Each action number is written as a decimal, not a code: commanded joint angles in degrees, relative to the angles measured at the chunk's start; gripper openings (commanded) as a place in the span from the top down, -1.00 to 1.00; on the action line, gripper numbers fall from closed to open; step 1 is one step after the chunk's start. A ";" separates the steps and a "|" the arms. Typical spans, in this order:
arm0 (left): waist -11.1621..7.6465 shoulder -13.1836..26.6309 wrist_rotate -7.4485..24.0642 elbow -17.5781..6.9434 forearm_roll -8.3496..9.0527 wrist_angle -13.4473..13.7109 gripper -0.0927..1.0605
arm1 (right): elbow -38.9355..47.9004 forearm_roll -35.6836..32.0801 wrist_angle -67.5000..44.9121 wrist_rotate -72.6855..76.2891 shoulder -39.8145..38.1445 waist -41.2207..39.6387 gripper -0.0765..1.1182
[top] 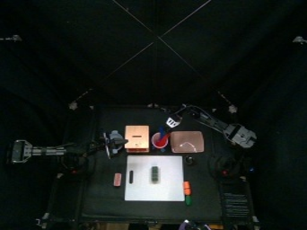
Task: Cut the sushi into 4 pieces with the knife
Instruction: Pick up the knife at its handle with right hand
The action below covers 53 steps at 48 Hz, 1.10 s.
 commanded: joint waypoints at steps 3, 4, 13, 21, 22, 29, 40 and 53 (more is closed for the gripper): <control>0.26 0.00 0.00 -0.53 0.00 -0.26 0.83 | -2.55 -0.44 0.79 -0.18 0.97 1.32 -0.57; 0.26 0.00 0.00 -0.53 0.00 -0.18 0.83 | -2.64 -0.44 0.97 -0.18 1.14 1.41 -0.57; 0.18 0.00 -0.09 -0.26 0.00 -0.26 0.83 | -3.16 -0.88 2.11 -0.18 2.81 2.29 -0.56; 0.18 0.00 -0.09 -0.09 0.00 -0.26 0.83 | -2.99 -2.20 2.81 -0.09 2.81 2.64 -0.48; 0.18 0.00 -0.09 -0.09 0.00 -0.18 0.83 | -2.99 -2.46 2.81 -0.09 2.81 2.64 -0.46; 0.26 0.00 -0.09 -0.09 0.00 -0.18 0.83 | -2.99 -2.81 2.90 0.09 2.99 2.64 -0.21; 0.18 0.00 -0.09 0.09 0.00 -0.26 0.83 | -3.69 -2.81 3.43 0.53 3.16 2.72 0.24; 0.26 -0.53 0.00 0.79 0.00 -0.26 0.82 | -9.23 -2.20 8.26 2.02 0.35 2.72 0.67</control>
